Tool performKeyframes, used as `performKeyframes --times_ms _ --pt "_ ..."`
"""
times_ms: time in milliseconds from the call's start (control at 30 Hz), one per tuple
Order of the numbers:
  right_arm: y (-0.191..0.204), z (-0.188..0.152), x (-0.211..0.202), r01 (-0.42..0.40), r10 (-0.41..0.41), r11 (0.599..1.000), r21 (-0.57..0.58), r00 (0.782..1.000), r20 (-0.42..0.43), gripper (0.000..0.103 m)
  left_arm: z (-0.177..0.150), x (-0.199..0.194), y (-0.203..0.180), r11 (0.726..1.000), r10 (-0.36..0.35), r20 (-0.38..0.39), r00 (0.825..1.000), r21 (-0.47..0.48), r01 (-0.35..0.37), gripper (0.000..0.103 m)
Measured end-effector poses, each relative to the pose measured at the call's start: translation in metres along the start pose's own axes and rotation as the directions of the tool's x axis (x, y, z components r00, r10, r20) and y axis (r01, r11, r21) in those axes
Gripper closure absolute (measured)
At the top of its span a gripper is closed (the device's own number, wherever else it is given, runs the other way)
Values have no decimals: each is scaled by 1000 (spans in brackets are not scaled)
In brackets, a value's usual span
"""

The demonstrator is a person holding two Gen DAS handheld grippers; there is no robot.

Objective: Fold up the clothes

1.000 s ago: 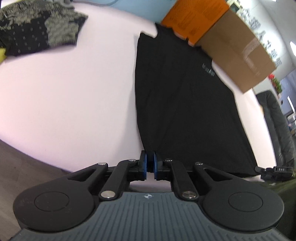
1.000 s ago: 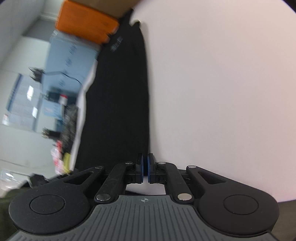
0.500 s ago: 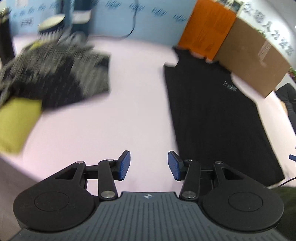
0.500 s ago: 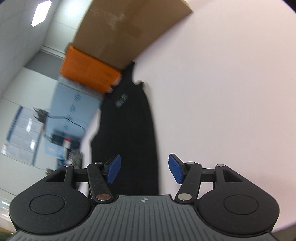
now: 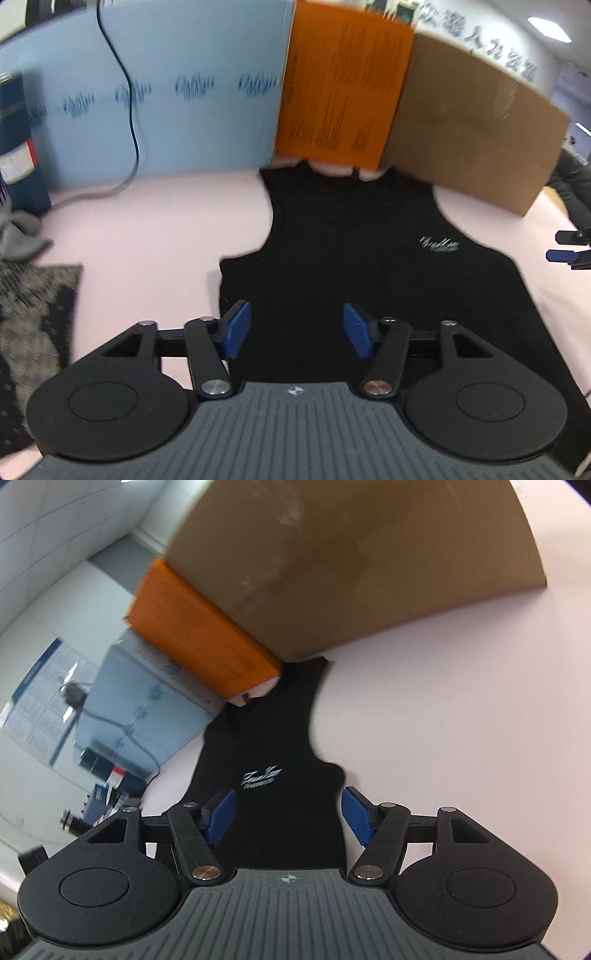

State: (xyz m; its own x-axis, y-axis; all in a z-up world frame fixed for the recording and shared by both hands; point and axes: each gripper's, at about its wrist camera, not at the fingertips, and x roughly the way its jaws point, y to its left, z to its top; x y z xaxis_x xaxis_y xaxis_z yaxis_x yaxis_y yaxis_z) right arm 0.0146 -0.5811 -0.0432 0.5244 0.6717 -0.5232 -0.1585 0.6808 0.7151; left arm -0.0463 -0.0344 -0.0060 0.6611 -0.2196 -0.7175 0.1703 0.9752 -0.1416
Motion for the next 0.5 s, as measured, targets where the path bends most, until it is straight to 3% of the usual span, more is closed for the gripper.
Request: performKeyframes --times_ms 167,333,467,500 --pt "-29 9 40 -15 18 999 29 993 -116 41 -10 39 -5 1000 14 -163 986 -5 -15 52" --pt "-32 12 57 -128 124 992 -18 981 -147 41 -24 44 -22 988 44 -130 991 151 -24 39" --pt "-28 12 67 -153 153 988 5 984 -93 43 -24 46 -26 991 44 -131 990 133 -26 27" --pt "-30 11 67 -149 150 989 22 987 -63 52 -24 47 -27 991 43 -131 990 134 -26 26"
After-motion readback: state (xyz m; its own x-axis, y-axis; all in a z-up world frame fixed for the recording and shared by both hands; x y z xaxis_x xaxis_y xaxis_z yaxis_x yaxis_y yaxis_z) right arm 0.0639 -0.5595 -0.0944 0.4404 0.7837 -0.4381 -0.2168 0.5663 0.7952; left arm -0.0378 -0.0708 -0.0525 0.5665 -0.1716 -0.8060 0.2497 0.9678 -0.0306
